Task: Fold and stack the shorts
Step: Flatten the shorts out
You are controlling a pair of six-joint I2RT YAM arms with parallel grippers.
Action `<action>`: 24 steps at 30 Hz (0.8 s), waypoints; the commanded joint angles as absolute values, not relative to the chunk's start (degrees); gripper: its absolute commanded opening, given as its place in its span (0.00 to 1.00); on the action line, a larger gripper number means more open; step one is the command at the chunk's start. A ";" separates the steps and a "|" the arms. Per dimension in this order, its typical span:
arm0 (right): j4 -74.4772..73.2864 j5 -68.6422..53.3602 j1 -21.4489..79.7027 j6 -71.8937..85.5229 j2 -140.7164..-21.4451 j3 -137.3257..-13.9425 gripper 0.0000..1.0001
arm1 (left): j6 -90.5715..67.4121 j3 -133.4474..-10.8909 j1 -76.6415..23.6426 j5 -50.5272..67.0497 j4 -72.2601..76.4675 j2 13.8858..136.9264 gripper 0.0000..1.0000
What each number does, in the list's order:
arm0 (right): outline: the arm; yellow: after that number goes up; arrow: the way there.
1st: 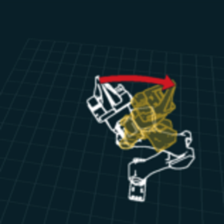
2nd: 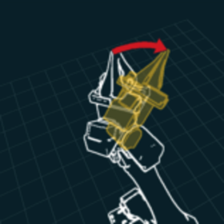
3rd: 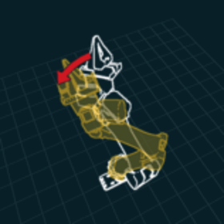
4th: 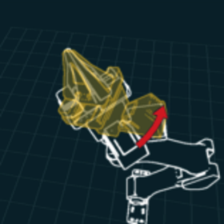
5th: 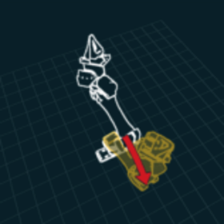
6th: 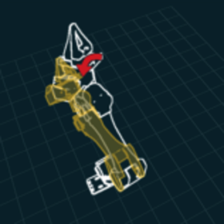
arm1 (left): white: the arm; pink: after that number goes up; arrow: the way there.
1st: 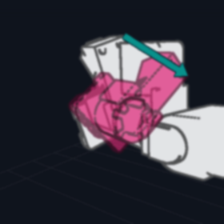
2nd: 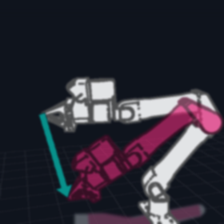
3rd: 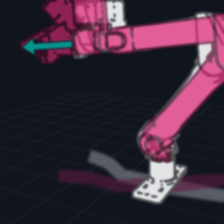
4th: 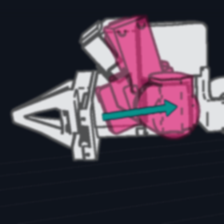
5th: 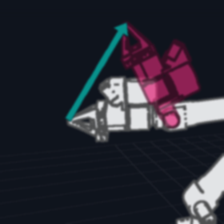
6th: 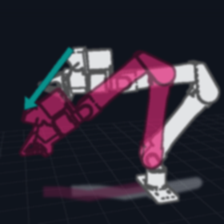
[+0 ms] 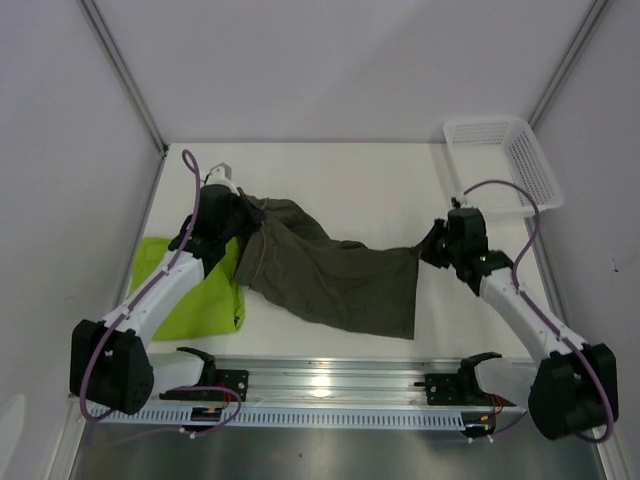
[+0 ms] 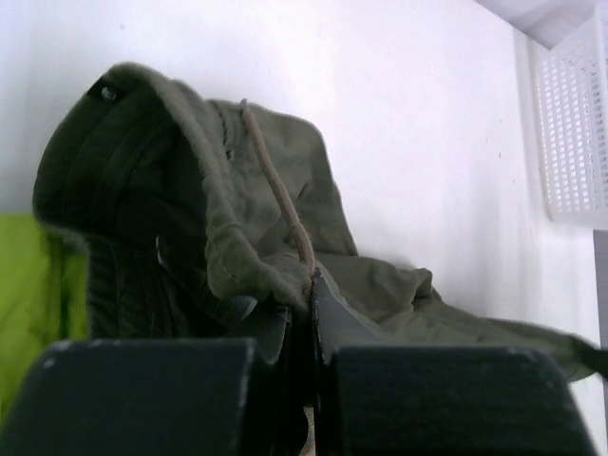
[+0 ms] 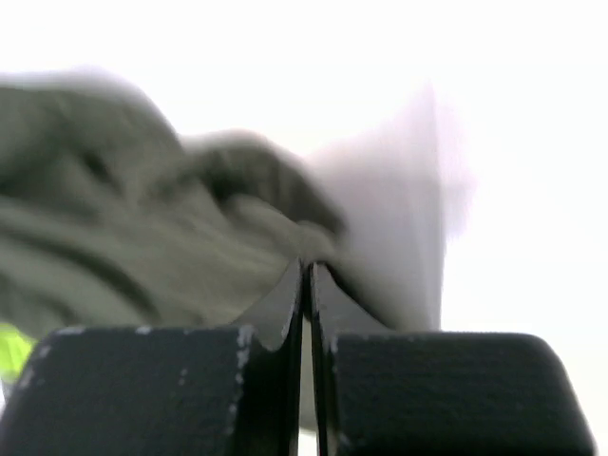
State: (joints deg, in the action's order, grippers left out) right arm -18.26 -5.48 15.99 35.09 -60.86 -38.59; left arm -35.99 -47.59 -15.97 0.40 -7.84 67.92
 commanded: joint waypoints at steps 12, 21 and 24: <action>-19.60 -7.31 6.24 30.85 -90.72 -61.63 0.82 | -29.71 -66.20 -12.92 0.35 -18.55 91.16 0.93; -23.63 -2.38 11.16 39.87 -70.07 -42.13 0.83 | -37.43 -48.28 -13.09 -0.44 -15.20 67.19 0.99; -25.57 1.39 14.31 46.38 -59.88 -36.84 0.81 | -39.80 -42.65 -13.71 1.41 -16.61 61.19 0.99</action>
State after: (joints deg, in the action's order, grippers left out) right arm -21.65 -3.55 11.92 38.46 -66.35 -40.82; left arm -35.59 -46.92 -13.34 0.21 -15.86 65.82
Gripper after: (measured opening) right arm 0.821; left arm 0.990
